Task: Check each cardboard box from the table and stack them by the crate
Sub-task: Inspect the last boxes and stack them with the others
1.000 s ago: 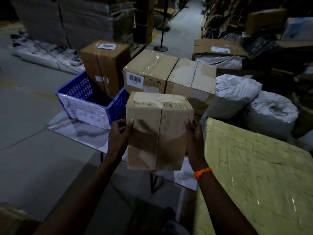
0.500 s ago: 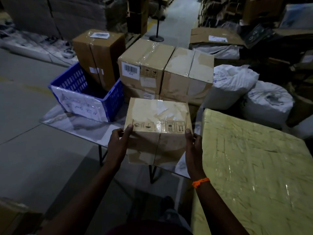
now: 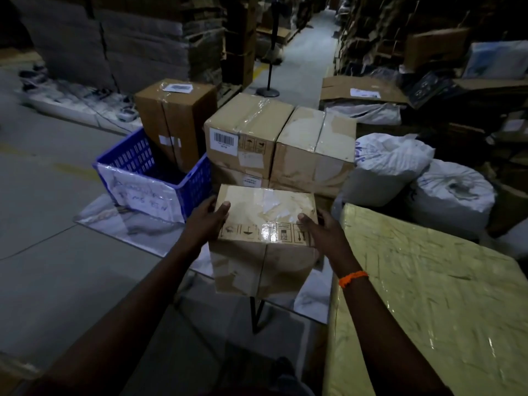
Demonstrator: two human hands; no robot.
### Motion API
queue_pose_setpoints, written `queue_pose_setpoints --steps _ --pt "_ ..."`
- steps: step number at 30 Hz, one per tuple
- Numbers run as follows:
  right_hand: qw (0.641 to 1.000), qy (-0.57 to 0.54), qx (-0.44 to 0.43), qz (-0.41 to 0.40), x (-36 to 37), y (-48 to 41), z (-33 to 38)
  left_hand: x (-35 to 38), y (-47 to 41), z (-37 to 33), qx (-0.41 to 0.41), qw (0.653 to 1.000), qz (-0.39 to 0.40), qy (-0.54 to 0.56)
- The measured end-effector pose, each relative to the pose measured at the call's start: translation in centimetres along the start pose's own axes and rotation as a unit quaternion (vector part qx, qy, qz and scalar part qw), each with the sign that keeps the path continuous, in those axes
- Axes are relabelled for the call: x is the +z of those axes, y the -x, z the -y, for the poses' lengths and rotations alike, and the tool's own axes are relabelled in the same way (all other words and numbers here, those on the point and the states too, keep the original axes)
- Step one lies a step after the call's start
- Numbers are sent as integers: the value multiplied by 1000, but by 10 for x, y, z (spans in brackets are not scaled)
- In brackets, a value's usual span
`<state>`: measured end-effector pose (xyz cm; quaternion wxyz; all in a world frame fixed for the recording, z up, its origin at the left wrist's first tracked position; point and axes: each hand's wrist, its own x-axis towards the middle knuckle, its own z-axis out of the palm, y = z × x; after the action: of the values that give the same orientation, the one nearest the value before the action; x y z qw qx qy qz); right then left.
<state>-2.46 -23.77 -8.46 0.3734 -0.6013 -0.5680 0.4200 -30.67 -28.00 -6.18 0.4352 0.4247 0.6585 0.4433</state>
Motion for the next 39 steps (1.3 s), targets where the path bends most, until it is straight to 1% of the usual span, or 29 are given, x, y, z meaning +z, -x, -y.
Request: queue_pose_setpoints --steps 2,4,8,10,12,14,18,22,25,28,32,39 --pt "1000 20 7 12 2 -10 0 3 -8 -9 3 999 19 -31" --pt "1000 22 11 3 6 -15 0 5 -8 -12 -1 999 31 -34" --pt "1000 13 9 -16 12 -6 8 -2 -1 -9 -12 999 37 -7" --pt "1000 8 -8 -28 13 2 13 -10 4 -6 -9 999 35 15" --pt "999 11 -24 -37 17 8 17 -20 7 0 -4 999 22 39" --pt "998 -15 -28 -52 20 11 19 -28 12 6 16 998 -10 57" --pt "994 -54 -12 -92 26 24 17 -38 32 28 35 992 -44 117" --pt "993 -78 16 -91 40 46 -5 -36 54 57 -32 979 -62 190" --pt "995 -60 15 -84 51 66 -24 -36 69 80 -68 976 -76 191" --pt "997 -23 28 -62 58 85 -46 -32 85 102 -76 979 -77 170" --pt "997 7 59 -56 65 101 -75 -26 100 127 -95 979 -69 169" --pt "996 13 64 -55 66 113 -106 -18 120 151 -112 981 -57 149"
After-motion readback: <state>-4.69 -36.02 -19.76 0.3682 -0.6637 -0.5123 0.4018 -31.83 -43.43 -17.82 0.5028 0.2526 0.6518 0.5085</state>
